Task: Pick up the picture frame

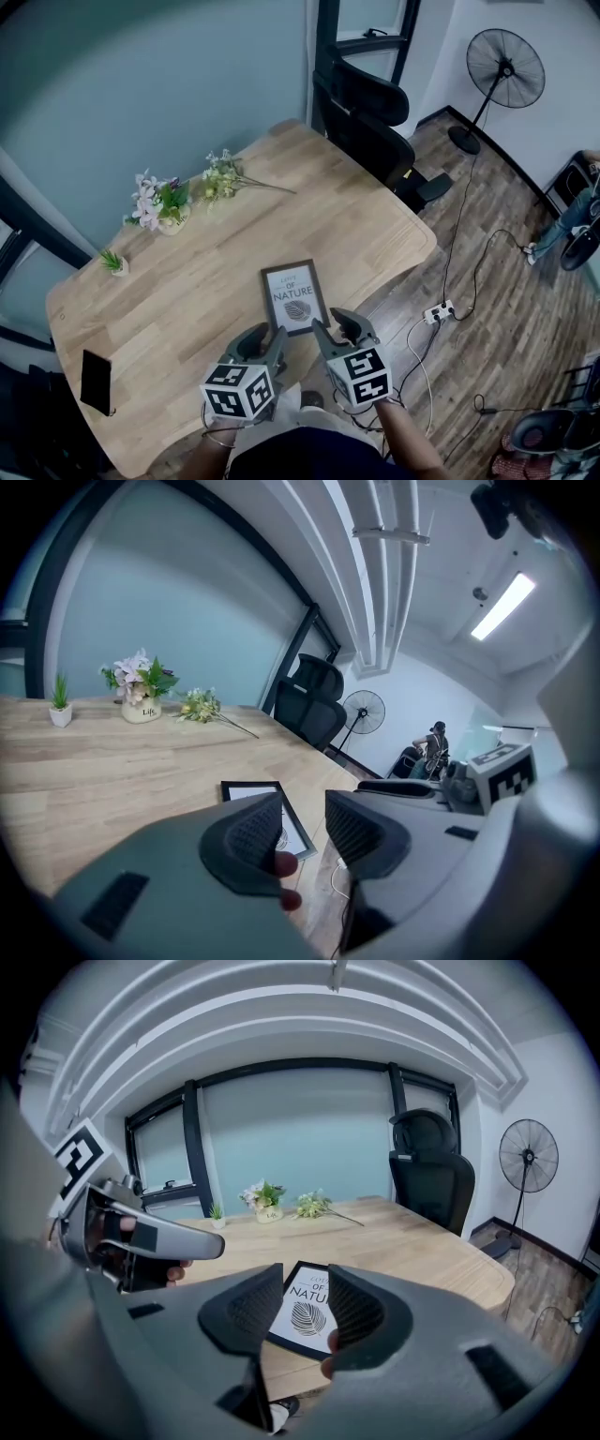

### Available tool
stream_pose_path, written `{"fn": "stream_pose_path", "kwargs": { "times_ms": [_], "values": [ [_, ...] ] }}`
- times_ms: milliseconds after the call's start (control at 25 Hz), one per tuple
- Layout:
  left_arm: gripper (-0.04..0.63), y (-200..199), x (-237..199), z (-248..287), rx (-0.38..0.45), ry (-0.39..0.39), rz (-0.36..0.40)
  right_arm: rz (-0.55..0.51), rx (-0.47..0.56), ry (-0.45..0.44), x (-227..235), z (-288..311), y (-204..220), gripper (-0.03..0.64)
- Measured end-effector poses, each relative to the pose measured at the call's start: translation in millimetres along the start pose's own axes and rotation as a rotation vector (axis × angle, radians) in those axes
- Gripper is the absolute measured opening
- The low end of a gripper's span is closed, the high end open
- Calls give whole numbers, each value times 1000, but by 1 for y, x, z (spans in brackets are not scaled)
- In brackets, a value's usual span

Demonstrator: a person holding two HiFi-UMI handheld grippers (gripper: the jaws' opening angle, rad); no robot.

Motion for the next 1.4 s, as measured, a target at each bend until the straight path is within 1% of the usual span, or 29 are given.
{"fn": "stream_pose_path", "kwargs": {
  "times_ms": [400,840,1400],
  "values": [
    [137,7,-22,29,-69,20,-20,18,-59,29,12,29,6,127],
    [137,20,-44,59,-137,11,-50,29,-120,54,26,57,17,127],
    [141,45,-62,89,-258,34,-91,45,-214,72,40,90,35,126]
  ]
}}
Point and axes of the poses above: the fingertips, and each gripper's own axes: z forward along the fingers, x to its right, y out of its underside, the point moved 9 cm from there along -z, backward along the fingers, and after that the axes turned 7 degrees about z, right-handed, at the moved point
